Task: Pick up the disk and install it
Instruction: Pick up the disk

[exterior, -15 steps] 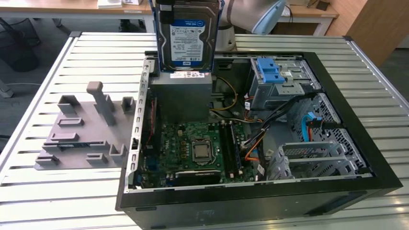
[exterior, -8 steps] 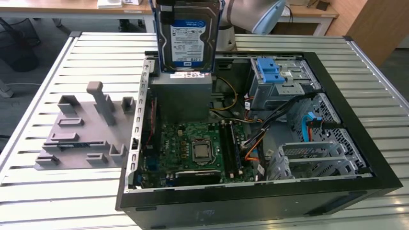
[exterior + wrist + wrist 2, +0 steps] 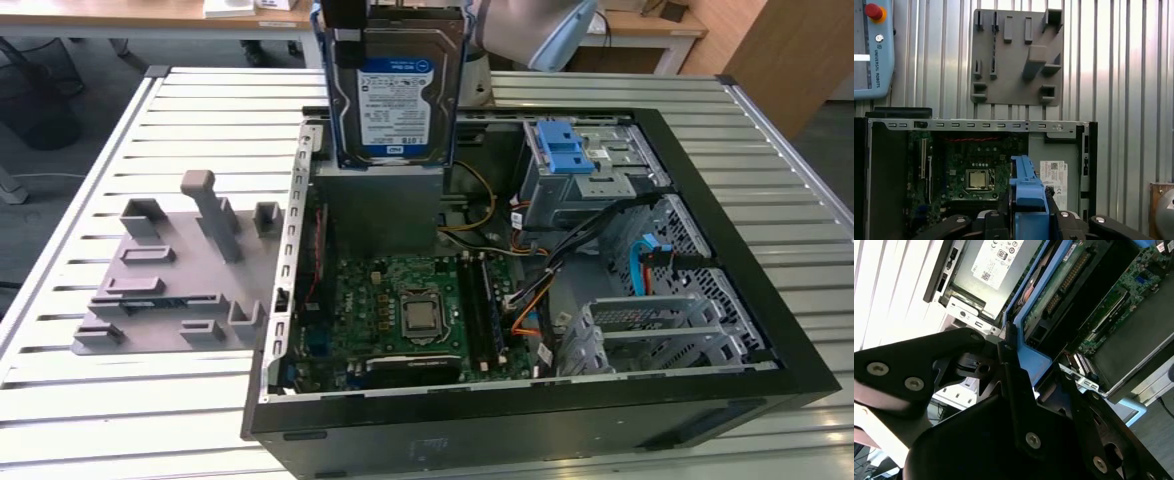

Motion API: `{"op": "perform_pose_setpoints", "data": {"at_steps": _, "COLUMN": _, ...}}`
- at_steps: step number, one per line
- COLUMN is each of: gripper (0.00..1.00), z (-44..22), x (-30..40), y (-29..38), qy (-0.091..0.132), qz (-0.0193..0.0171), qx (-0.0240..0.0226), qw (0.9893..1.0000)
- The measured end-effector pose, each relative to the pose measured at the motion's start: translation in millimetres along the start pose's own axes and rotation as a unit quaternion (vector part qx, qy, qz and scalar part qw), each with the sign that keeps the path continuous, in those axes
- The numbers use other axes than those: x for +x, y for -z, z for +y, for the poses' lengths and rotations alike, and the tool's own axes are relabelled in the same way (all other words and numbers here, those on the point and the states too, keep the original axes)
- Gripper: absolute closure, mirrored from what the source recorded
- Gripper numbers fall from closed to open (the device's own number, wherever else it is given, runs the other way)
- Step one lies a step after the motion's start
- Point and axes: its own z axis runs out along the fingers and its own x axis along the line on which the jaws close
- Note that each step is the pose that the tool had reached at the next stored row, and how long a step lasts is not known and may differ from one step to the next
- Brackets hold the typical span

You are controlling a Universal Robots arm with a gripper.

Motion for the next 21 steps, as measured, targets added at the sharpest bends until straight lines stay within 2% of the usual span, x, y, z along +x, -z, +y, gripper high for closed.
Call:
{"op": "perform_pose_setpoints", "data": {"at_steps": 3, "gripper": 0.64, "z": -0.3, "x": 5.2, "y": 0.2, "qy": 0.0, "qz": -0.0001, "qx": 0.0013, "qw": 1.0}}
{"op": "perform_pose_setpoints", "data": {"at_steps": 6, "gripper": 0.64, "z": -4.0, "x": 6.6, "y": 0.1, "qy": 0.0, "qz": -0.0001, "qx": 0.0013, "qw": 1.0}}
{"op": "perform_pose_setpoints", "data": {"at_steps": 10, "gripper": 0.64, "z": -12.6, "x": 6.9, "y": -0.1, "qy": 0.0, "qz": 0.0, "qx": 0.0013, "qw": 1.0}}
{"op": "perform_pose_setpoints", "data": {"at_steps": 16, "gripper": 0.64, "z": -30.2, "x": 7.0, "y": -0.3, "qy": 0.0, "qz": 0.0, "qx": 0.0011, "qw": 1.0}}
{"op": "perform_pose_setpoints", "data": {"at_steps": 21, "gripper": 0.64, "z": -38.9, "x": 7.4, "y": -0.7, "qy": 0.0, "qz": -0.0001, "qx": 0.001, "qw": 1.0}}
